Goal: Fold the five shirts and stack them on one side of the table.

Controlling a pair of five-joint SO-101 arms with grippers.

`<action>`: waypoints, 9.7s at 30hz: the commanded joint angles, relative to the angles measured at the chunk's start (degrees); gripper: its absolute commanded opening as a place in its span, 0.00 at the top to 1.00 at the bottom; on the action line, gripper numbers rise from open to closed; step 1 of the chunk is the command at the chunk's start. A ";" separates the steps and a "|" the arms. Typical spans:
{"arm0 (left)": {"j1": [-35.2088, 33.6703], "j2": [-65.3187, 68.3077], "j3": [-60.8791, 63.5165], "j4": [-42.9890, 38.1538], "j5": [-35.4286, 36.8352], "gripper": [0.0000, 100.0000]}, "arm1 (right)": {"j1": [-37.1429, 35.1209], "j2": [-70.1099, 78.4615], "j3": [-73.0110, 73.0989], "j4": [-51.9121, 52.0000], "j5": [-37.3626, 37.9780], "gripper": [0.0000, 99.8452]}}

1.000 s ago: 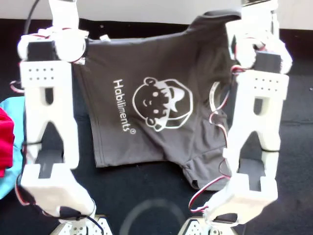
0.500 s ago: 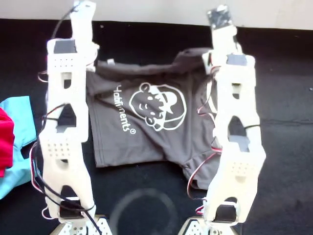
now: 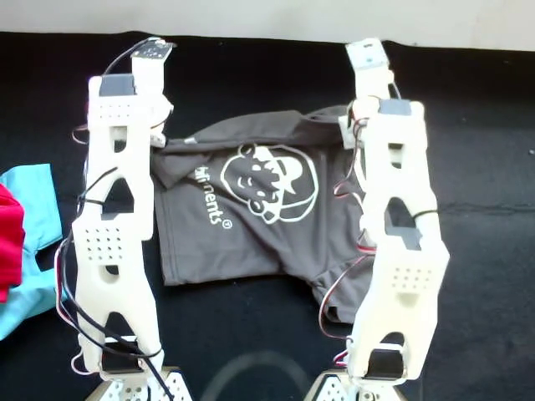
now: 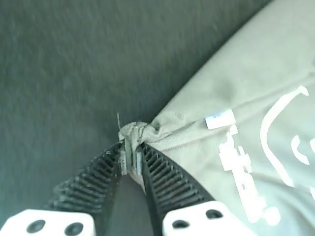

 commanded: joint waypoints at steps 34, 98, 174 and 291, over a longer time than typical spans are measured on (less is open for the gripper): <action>2.24 -58.77 74.77 -5.98 -3.52 0.99 | 9.63 -57.98 56.84 15.87 5.36 0.99; 2.15 -28.18 56.13 -27.16 4.92 0.99 | 0.31 -48.84 59.56 -17.36 0.00 0.99; 6.55 -74.15 109.41 -22.33 -3.34 0.99 | 3.30 -65.19 75.38 -0.48 3.52 0.99; 7.60 -45.58 70.99 -8.26 -2.29 0.99 | 14.81 -67.21 50.33 14.81 14.07 0.99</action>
